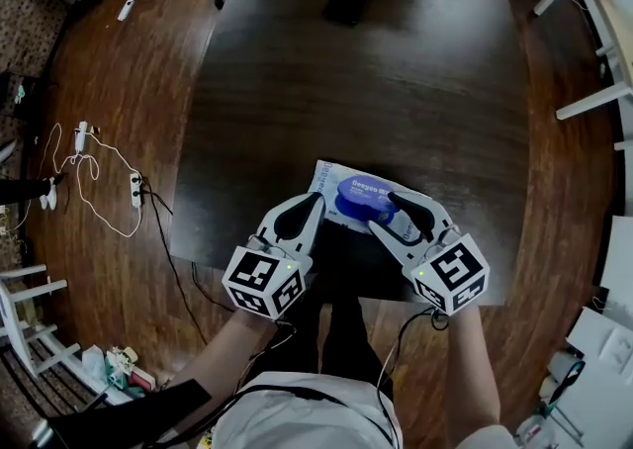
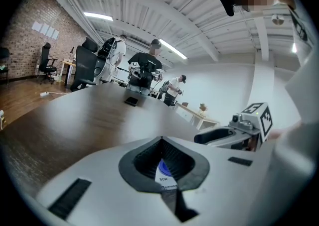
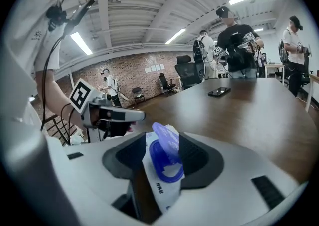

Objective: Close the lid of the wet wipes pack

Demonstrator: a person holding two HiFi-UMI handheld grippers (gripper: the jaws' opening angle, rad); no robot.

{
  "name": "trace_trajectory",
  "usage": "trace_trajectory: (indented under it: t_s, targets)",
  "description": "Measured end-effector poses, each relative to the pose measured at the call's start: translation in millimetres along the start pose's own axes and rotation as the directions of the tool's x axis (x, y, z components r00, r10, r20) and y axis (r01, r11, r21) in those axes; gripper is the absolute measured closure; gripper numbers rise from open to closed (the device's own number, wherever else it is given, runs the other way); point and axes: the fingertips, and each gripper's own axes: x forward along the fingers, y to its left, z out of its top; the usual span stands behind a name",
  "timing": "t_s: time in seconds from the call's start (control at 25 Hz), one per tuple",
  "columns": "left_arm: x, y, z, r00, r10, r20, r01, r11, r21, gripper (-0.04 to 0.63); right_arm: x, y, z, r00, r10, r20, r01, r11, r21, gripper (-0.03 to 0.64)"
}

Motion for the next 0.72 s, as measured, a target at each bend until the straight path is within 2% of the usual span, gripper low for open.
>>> trace_trajectory:
  t_s: [0.4,0.72]
  targets:
    - [-15.6,-5.3,-2.6,1.000,-0.026,0.010,0.026,1.000,0.013,0.597,17.1,24.1,-24.3,0.998,-0.016,-0.056,0.016,1.000,0.002,0.423]
    - [-30.8,-8.7,-1.2,0.999,-0.024,0.023,0.024,1.000,0.005,0.597,25.1,25.4,-40.3,0.994,-0.035,-0.100,0.036,0.999,0.013,0.423]
